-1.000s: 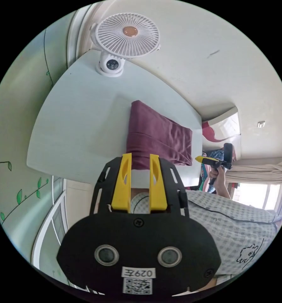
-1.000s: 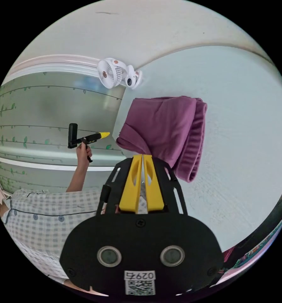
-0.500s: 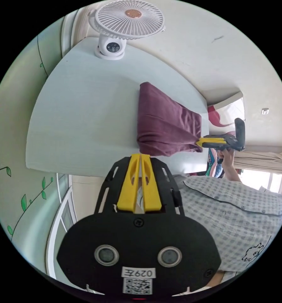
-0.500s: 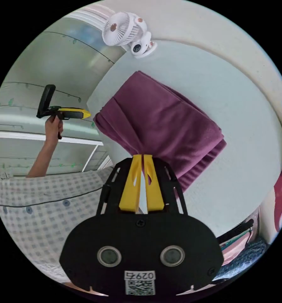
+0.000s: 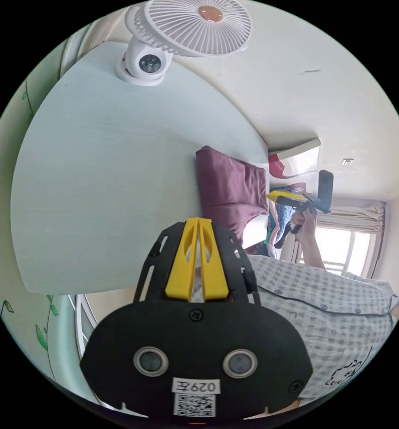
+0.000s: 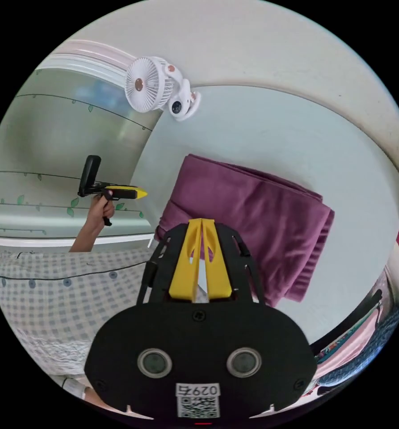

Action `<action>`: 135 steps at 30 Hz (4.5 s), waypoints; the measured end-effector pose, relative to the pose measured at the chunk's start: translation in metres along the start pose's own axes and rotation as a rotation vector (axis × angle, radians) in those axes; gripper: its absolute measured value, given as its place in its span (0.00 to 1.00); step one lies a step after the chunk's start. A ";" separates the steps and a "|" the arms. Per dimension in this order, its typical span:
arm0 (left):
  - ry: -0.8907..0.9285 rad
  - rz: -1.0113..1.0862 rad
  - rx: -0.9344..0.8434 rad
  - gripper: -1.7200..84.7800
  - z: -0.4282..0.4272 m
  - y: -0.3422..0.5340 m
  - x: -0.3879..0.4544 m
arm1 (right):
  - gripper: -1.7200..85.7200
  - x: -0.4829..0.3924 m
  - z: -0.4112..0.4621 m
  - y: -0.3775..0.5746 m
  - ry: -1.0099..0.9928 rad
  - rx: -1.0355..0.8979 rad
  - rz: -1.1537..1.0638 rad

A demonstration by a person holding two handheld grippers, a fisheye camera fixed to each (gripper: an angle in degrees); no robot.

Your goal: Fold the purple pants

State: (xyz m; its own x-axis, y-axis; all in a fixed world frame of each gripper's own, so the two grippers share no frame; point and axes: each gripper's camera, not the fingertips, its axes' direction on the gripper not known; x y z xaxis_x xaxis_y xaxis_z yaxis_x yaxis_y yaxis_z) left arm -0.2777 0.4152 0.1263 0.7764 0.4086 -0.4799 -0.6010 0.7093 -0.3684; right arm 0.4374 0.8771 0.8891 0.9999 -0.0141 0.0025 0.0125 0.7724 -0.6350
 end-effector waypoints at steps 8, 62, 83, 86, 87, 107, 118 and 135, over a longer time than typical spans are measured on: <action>0.023 0.166 -0.068 0.01 0.009 -0.019 0.013 | 0.01 -0.057 0.154 -0.144 0.215 -0.374 -0.056; -0.291 0.130 -0.006 0.12 0.040 0.017 0.212 | 0.16 0.159 -0.196 0.191 -0.022 0.127 0.345; -0.289 0.356 -0.179 0.17 0.111 -0.030 0.390 | 0.06 0.331 -0.366 0.387 -0.061 0.297 0.578; -0.349 0.510 -0.264 0.23 0.161 -0.041 0.440 | 0.06 0.363 -0.369 0.411 -0.223 0.289 0.588; -0.353 0.545 -0.282 0.24 0.172 -0.043 0.451 | 0.06 0.366 -0.371 0.415 -0.249 0.299 0.569; -0.369 0.702 -0.240 0.06 0.241 -0.108 0.546 | 0.04 0.388 -0.412 0.508 -0.314 0.364 0.673; -0.011 0.724 -0.439 0.16 0.236 -0.131 0.538 | 0.05 0.375 -0.439 0.545 -0.370 0.396 0.641; -0.485 0.328 -0.365 0.01 0.197 -0.129 0.400 | 0.01 0.317 -0.391 0.449 -0.123 0.128 0.455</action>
State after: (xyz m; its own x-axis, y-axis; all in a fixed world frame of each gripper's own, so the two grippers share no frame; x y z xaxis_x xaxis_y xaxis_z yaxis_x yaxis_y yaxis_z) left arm 0.1482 0.6000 0.1385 0.4898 0.8401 -0.2331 -0.7786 0.3011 -0.5505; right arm 0.7575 0.9706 0.3027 0.8976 0.4118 -0.1574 -0.4327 0.7547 -0.4931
